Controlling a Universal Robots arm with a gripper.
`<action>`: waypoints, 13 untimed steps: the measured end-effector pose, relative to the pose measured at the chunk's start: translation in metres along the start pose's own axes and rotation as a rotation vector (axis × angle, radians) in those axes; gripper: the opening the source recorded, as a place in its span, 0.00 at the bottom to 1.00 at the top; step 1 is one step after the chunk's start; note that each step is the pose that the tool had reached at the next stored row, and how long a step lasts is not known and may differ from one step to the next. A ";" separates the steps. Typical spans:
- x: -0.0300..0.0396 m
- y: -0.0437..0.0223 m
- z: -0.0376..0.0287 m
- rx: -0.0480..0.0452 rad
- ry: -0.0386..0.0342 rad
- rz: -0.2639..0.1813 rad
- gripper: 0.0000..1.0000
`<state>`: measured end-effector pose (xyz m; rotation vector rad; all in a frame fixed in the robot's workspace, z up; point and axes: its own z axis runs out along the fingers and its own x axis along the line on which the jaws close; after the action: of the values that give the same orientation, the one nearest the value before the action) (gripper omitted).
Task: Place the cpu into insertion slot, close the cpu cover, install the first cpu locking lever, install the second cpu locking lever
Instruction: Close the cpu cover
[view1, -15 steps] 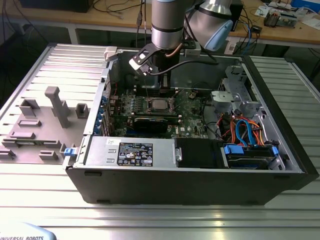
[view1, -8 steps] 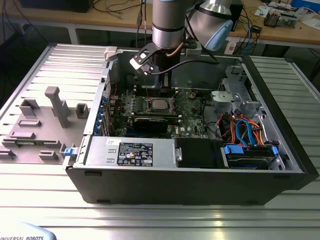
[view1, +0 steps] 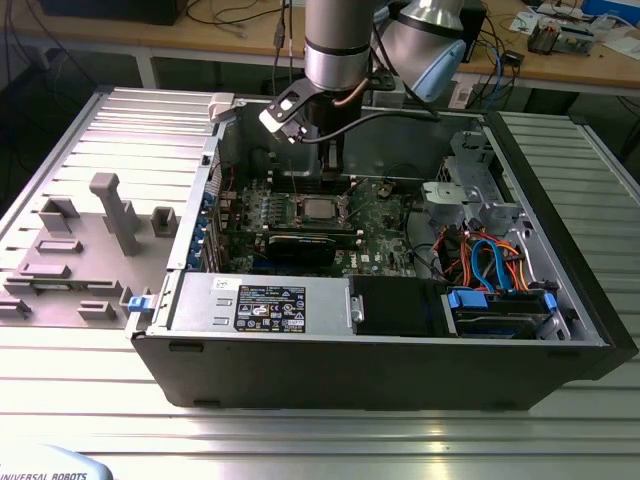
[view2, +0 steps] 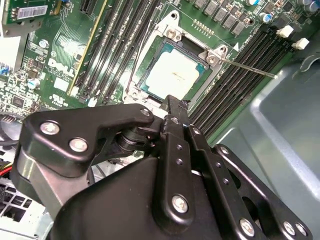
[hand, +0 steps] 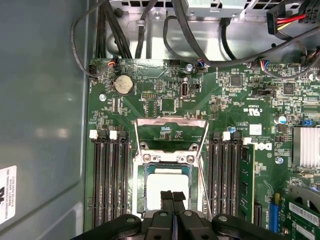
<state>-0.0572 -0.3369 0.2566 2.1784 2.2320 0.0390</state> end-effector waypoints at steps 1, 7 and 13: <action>0.0000 0.0001 -0.0038 0.0001 -0.0010 0.000 0.11; 0.0000 0.0005 -0.0148 0.0003 -0.0016 0.000 0.11; 0.0000 0.0014 -0.0153 0.0003 -0.0016 0.000 0.11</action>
<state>-0.0563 -0.3369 0.2719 2.1776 2.2315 0.0369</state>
